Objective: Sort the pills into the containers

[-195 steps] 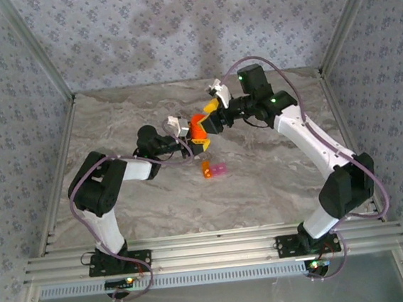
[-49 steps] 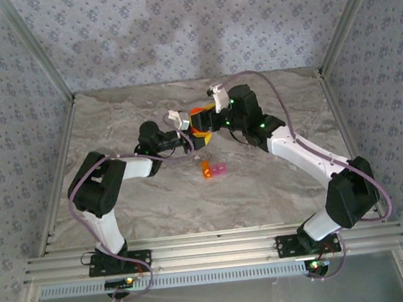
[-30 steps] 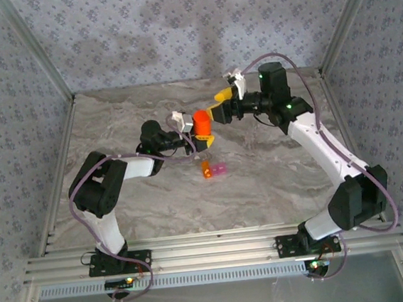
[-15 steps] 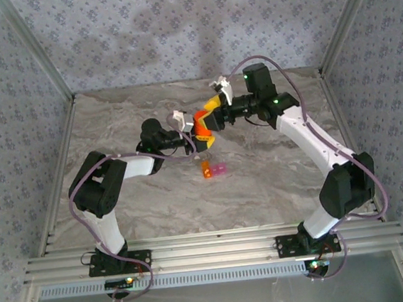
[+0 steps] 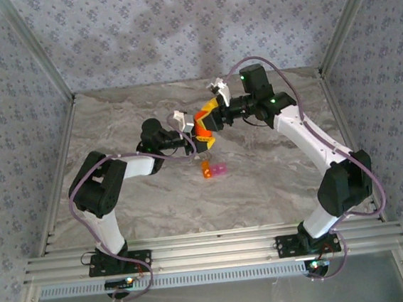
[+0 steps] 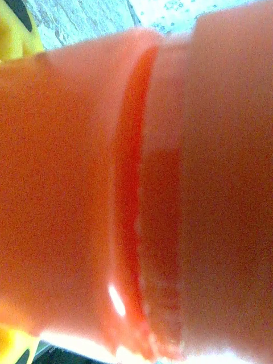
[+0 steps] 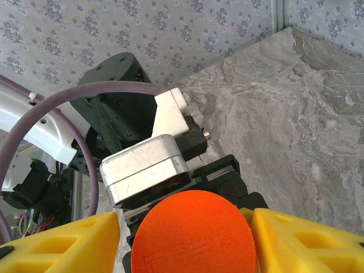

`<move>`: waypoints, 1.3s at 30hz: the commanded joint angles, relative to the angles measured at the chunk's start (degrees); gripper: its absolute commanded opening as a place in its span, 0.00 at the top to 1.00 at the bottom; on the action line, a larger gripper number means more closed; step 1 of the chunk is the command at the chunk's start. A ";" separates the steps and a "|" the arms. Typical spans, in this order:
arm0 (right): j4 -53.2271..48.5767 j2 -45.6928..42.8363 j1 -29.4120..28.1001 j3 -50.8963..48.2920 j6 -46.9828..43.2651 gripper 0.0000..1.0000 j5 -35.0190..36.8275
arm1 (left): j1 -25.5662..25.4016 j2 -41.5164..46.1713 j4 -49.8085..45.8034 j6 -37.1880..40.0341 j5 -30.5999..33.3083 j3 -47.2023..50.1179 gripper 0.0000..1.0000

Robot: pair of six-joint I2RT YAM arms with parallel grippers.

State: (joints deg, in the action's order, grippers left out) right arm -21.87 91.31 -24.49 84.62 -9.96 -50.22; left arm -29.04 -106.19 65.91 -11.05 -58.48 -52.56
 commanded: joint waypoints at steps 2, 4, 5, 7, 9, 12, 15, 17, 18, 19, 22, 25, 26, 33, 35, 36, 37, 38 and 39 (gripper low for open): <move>-1.82 0.63 -0.65 1.03 -1.21 0.36 0.27 | -0.36 0.28 0.89 -0.55 -1.04 -2.11 1.00; -1.92 0.63 -0.67 0.99 -1.21 0.38 0.23 | -0.35 0.34 0.92 -0.61 -1.07 -2.16 1.00; -1.93 0.63 -0.68 0.97 -1.21 0.39 0.38 | -0.39 0.28 0.91 -0.57 -1.05 -2.20 1.00; -1.95 0.63 -0.86 0.81 -1.25 0.39 0.63 | -0.33 0.29 0.96 -0.65 -1.07 -2.27 1.00; -1.97 0.46 -1.08 0.33 -1.47 0.41 1.63 | -0.39 0.37 1.07 -0.73 -1.04 -2.23 1.00; -1.91 0.19 -1.25 -0.48 -1.36 0.46 2.32 | -0.44 0.50 1.10 -0.82 -1.08 -2.24 1.00; -0.27 -0.41 -1.77 -1.93 -0.01 0.51 4.82 | -0.49 0.73 1.33 -0.99 -0.94 -2.28 1.00; 2.41 -1.12 -2.22 -3.75 2.40 0.56 7.25 | -0.44 0.96 1.57 -1.08 -0.39 -2.12 1.00; 4.29 -1.65 -2.53 -5.20 4.13 0.58 8.71 | -0.47 1.07 1.88 -1.22 -0.03 -1.97 1.00; 6.30 -2.11 -2.87 -6.50 5.81 0.59 10.13 | -0.45 1.16 2.05 -1.30 0.32 -1.98 1.00; 11.98 -3.62 -4.82 -11.02 11.08 0.59 15.70 | -0.45 1.50 2.16 -1.26 1.34 -1.97 1.00; 17.30 -4.75 -8.29 -15.37 16.85 0.59 24.05 | -0.48 1.69 2.45 -1.26 2.19 -2.20 1.00; 18.52 -4.97 -9.78 -15.80 18.61 0.59 27.22 | -0.46 1.69 2.52 -1.27 2.44 -2.27 1.00; 23.82 -4.71 -13.77 -20.53 23.63 0.59 33.04 | -0.45 1.69 1.94 -0.84 2.71 -2.33 1.00; 23.18 -4.82 -13.34 -19.95 23.57 0.59 32.51 | -0.49 1.47 1.97 -0.64 2.76 -2.24 1.00; 23.13 -5.22 -12.84 -19.85 23.63 0.59 32.02 | -0.45 1.36 1.95 -0.60 2.74 -2.27 1.00; 23.14 -5.45 -12.41 -19.80 23.68 0.58 31.41 | -0.41 1.26 1.86 -0.56 2.69 -2.27 1.00; 23.05 -5.88 -11.68 -19.59 23.92 0.58 30.73 | -0.35 1.10 1.86 -0.49 2.66 -2.26 1.00; 22.94 -6.26 -10.76 -19.25 24.01 0.57 29.65 | -0.38 0.92 1.75 -0.48 2.62 -2.26 1.00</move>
State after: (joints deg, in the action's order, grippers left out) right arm 6.68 83.88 -34.81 66.89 12.99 -15.92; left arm -27.97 -106.21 62.28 -10.61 -56.07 -52.73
